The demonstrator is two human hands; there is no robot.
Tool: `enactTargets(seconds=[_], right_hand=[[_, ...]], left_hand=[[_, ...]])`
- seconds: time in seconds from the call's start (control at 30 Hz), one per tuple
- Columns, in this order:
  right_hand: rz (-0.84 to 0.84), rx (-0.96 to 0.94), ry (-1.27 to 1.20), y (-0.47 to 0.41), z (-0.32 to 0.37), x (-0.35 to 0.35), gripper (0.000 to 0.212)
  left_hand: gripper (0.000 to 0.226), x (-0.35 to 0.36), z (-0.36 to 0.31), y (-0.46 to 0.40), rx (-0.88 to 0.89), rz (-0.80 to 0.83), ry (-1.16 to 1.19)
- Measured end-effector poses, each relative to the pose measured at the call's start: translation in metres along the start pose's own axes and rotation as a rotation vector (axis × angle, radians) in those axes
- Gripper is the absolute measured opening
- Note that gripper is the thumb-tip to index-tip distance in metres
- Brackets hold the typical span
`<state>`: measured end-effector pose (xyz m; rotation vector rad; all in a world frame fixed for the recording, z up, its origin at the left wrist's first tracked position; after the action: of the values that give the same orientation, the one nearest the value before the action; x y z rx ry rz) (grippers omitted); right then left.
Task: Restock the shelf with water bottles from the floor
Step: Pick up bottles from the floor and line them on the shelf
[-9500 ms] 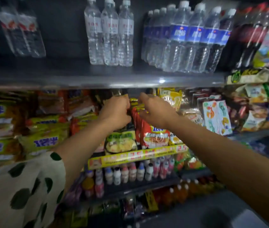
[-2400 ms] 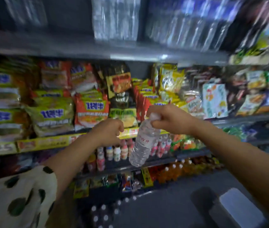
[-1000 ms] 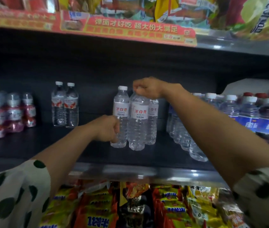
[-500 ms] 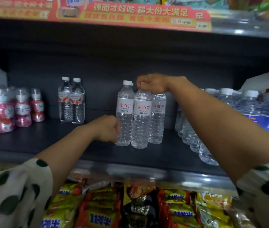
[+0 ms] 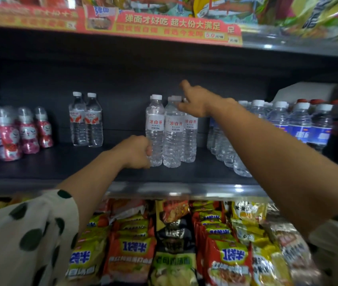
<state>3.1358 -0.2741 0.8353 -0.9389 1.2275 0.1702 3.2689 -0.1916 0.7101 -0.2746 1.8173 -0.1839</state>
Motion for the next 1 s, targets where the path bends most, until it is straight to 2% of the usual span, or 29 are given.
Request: enactTargets(seconds=[0.2,0.33,0.53,0.77,0.9,1.0], right_hand=[[0.086,0.006,0.156,0.127,0.034,0.047,0.029],[0.229,0.047,0.169,0.230,0.045,0.120,0.037],[0.542,0.106,0.102,0.371,0.039,0.239,0.033],[0.865,0.237,-0.034,0.491,0.026,0.395,0.039],[0.988,0.306,-0.063,0.557,0.011,0.503,0.053],[1.101,0.350,-0.085,0.606,0.002,0.590,0.054]], left_hand=[[0.020,0.023,-0.028,0.063,0.102,0.019,-0.003],[0.021,0.088,-0.039,0.115,0.146,0.131,-0.015],[0.029,0.227,-0.039,0.180,0.184,0.420,-0.019],[0.024,0.414,-0.019,0.244,0.154,0.728,0.017],[0.011,0.533,0.005,0.278,0.145,0.822,-0.050],[0.012,0.623,0.033,0.302,0.091,0.893,-0.062]])
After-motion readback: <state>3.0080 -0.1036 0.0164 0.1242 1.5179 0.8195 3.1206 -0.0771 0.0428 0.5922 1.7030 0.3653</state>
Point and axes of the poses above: each hand's wrist, its own y-axis away from the middle knuckle, its own x-axis out of the palm, z = x × y, the point moved 7 cm from there along -y, towards the middle knuckle, and after that the axes turned 5 degrees about x, right-handed, at the moved point
